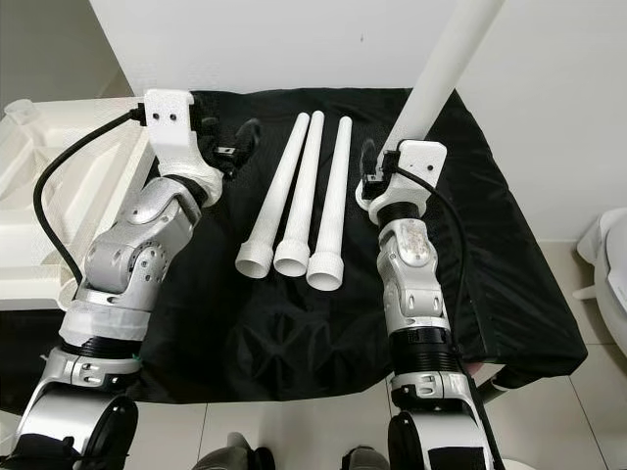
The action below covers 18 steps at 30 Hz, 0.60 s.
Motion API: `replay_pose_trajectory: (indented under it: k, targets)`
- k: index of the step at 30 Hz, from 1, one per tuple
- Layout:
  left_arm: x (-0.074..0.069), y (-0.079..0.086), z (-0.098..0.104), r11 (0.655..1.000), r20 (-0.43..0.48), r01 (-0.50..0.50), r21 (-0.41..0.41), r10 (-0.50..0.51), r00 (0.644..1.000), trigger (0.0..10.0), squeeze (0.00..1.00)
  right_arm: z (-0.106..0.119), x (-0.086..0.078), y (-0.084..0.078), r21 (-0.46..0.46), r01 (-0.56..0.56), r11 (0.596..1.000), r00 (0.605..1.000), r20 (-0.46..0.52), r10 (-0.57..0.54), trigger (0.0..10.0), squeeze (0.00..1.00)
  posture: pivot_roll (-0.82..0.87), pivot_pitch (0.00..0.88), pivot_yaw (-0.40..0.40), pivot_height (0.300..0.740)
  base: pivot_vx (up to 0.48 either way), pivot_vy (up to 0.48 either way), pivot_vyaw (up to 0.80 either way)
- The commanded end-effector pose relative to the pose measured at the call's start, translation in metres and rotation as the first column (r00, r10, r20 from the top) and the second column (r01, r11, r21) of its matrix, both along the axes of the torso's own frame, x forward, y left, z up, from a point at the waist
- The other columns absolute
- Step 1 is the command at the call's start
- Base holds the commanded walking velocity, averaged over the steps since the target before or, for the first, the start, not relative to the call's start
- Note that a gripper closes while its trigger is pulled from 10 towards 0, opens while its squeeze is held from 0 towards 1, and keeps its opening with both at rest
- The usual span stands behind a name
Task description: Building children table
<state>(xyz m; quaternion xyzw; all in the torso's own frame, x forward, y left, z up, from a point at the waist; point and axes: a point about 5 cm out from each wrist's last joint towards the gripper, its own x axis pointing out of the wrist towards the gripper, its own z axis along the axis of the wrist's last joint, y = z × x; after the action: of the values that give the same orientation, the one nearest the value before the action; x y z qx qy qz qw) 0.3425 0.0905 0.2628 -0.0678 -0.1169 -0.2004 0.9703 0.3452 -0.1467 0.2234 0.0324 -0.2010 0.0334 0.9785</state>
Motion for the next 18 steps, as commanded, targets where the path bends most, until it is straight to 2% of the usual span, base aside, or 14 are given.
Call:
replay_pose_trajectory:
  k: [1,5,7,10,18]
  targets:
    - [-0.001,0.008,-0.010,0.998,-0.008,-0.055,0.029,0.055,0.998,10.0,0.00,-0.002,-0.004,0.002,-0.021,-0.019,1.000,1.000,-0.004,0.019,10.0,0.00,-0.14,0.100,0.094,0.740,0.000,0.000,0.00]
    - [-0.002,0.011,-0.018,0.998,-0.022,-0.062,0.027,0.063,0.998,10.0,0.00,-0.005,-0.008,0.003,-0.028,-0.024,0.999,1.000,-0.008,0.024,10.0,0.00,-0.14,0.099,0.092,0.740,0.000,0.000,0.00]
    - [-0.004,0.013,-0.032,0.998,-0.072,-0.057,0.004,0.057,0.996,10.0,0.00,-0.010,-0.015,0.005,-0.068,-0.030,0.997,1.000,-0.011,0.030,10.0,0.00,-0.13,0.092,0.080,0.740,0.000,0.000,0.00]
    - [-0.008,0.017,-0.042,0.998,-0.092,-0.068,0.007,0.068,0.993,10.0,0.00,-0.014,-0.023,0.006,-0.090,-0.024,0.996,1.000,-0.008,0.024,10.0,0.00,-0.12,0.087,0.073,0.740,0.000,0.000,0.00]
    - [-0.013,0.023,-0.052,0.994,-0.091,-0.101,0.047,0.105,0.990,10.0,0.00,-0.023,-0.028,0.002,-0.119,-0.043,0.992,0.998,-0.042,0.039,10.0,0.00,-0.10,0.086,0.068,0.740,0.000,0.000,0.00]
